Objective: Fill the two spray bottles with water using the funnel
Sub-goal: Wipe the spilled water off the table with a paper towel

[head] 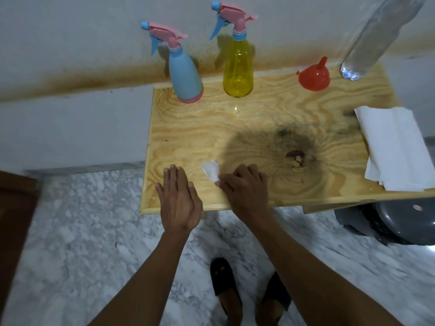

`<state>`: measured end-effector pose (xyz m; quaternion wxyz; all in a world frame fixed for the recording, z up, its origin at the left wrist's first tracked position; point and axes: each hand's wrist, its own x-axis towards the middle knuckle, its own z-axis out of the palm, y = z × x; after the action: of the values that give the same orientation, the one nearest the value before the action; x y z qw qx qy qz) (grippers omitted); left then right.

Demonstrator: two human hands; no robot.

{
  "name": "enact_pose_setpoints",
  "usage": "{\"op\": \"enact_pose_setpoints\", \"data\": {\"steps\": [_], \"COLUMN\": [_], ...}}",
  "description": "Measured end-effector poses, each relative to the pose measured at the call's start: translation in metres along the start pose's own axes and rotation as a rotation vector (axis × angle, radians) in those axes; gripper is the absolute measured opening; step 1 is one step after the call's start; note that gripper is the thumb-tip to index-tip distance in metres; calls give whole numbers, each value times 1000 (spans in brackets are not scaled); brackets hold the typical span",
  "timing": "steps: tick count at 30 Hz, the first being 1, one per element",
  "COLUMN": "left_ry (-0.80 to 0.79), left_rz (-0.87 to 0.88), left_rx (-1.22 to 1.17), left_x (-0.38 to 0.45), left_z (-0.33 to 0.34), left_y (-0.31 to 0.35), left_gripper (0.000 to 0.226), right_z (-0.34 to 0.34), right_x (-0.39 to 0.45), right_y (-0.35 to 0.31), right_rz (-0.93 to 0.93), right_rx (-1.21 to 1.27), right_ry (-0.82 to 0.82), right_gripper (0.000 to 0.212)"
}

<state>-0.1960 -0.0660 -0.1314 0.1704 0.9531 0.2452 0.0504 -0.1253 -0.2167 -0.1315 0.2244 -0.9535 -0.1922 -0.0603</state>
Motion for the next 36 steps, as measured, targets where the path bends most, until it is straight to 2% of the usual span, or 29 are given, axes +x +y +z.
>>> {"op": "enact_pose_setpoints", "data": {"steps": [4,8,14,19,23,28,31,36], "left_ry": [-43,-96,-113,-113,-145,-267,-441,-636], "left_rz": [14,52,78,169,278,441,466,540], "left_rx": [-27,-102,-220,-348,-452,-464,-487,-455], "left_x": [-8,-22,-43,-65,-88,-113,-126,-136], "left_z": [1,-8,-46,-70,-76,-44,-27,-5], "left_y": [17,53,137,223,294,354,383,433], "left_gripper": [58,58,55,53,44,31,25,21], "right_z": [-17,-48,-135,-221,-270,-312,-322,-335], "right_x": [-14,-29,-54,-80,-103,-146,-171,-189], "right_y": [21,47,87,135,182,234,258,284], "right_rz": [107,304,560,748,895,1122,1242,1492], "right_rx": [32,221,452,516,534,487,457,538], "right_ry": [15,-3,163,344,509,623,671,767], "right_gripper": [19,18,16,18,31,15,12,13]}}
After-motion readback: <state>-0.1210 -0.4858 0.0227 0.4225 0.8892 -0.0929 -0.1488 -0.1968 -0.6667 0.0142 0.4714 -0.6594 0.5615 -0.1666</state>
